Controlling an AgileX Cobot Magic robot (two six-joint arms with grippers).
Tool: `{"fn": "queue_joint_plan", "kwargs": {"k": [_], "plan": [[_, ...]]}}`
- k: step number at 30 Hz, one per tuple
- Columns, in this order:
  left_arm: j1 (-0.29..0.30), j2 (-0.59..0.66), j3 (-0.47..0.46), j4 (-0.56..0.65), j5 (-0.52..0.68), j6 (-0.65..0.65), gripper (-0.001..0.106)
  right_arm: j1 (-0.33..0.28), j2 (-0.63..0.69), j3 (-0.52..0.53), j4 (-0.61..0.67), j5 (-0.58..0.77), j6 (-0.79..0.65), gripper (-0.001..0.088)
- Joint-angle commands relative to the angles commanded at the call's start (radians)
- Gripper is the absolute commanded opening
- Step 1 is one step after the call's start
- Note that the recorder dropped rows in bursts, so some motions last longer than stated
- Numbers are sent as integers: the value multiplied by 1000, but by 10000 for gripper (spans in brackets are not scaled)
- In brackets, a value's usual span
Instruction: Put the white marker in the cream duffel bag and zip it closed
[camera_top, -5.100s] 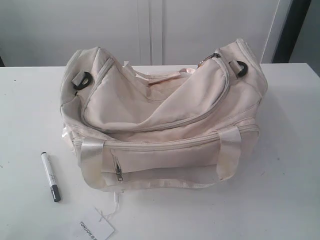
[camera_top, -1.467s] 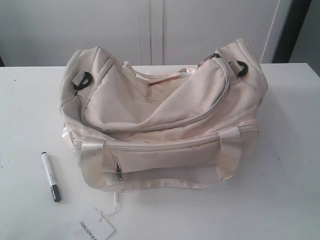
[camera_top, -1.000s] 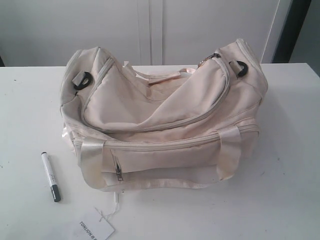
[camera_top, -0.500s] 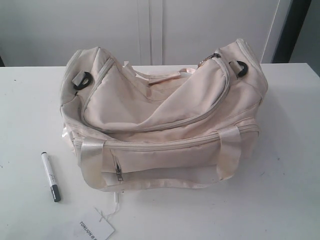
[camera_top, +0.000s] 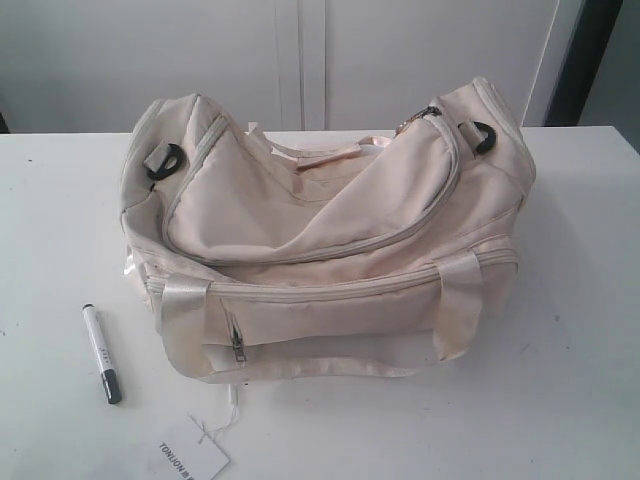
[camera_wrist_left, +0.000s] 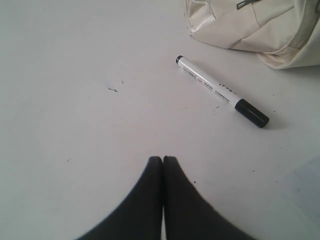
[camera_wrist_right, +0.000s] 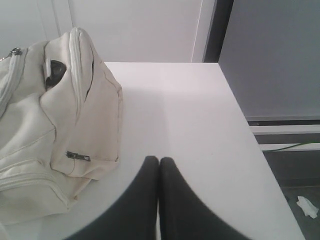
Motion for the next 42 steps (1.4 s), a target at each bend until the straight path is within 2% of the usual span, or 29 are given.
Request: {"fn": "queue_joint_plan", "kwargs": {"k": [3,7,12,21,27,32,42], "plan": [[0,0,0,0,0,0,0,0,19,-25,35,5,-12,0],[0,0,0,0,0,0,0,0,127,-146,118,89,-30,0],[0,0,0,0,0,0,0,0,291,-273,335,233,-211,0],[0,0,0,0,0,0,0,0,444,-345,617,279,-428,0],[0,0,0,0,0,0,0,0,491,-349,745,264,-717,0],[0,0,0,0,0,0,0,0,543,-357,870,241,-726,0],[0,0,0,0,0,0,0,0,706,-471,873,280,-707,0]]}}
